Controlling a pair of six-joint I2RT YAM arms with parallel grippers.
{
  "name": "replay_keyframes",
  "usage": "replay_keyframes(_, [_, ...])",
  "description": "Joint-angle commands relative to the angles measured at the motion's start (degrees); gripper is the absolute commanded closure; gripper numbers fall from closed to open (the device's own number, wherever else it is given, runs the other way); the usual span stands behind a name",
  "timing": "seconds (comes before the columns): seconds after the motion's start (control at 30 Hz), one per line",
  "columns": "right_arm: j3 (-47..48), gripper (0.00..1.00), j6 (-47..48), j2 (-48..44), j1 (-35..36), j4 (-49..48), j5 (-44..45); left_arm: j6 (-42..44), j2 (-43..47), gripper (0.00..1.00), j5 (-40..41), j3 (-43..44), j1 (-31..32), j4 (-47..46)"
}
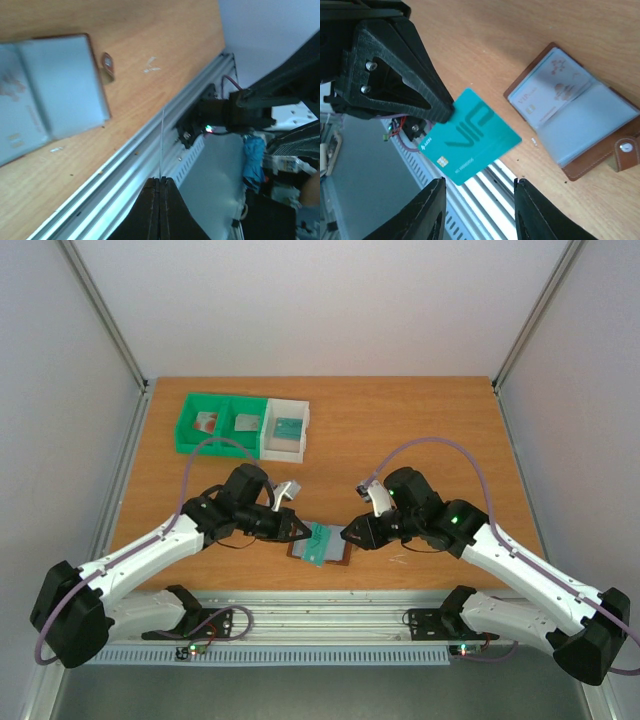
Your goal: Take the credit cards out of the card holder
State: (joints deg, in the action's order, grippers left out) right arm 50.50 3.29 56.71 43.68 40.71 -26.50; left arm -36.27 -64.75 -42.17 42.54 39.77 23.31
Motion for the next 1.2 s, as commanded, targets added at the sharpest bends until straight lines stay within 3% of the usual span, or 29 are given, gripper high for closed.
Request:
replay_keyframes(0.0, [2.41,0.61,1.98,2.07,-0.26,2.12,-5.66,1.18,-0.18,0.99,-7.5,0.74,2.07,-4.58])
replay_keyframes(0.53, [5.54,0.55,6.99,3.35,-0.21,5.9,-15.65,1.05,1.91,0.99,-14.4,-2.93,4.69,-12.91])
replay_keyframes(0.83, [7.05,0.54,8.63,4.0,-0.25,7.53,-13.16,3.68,1.74,1.0,-17.36,-1.06,5.37,-12.87])
replay_keyframes(1.03, [7.17,0.63,8.09,4.12,-0.22,6.96,-17.32,4.63,2.01,1.0,-19.09,-1.7,5.89,-13.87])
replay_keyframes(1.17, [7.39,0.6,8.11,4.12,-0.2,7.28,-17.65,5.34,2.09,1.0,-19.05,-1.55,6.08,-13.24])
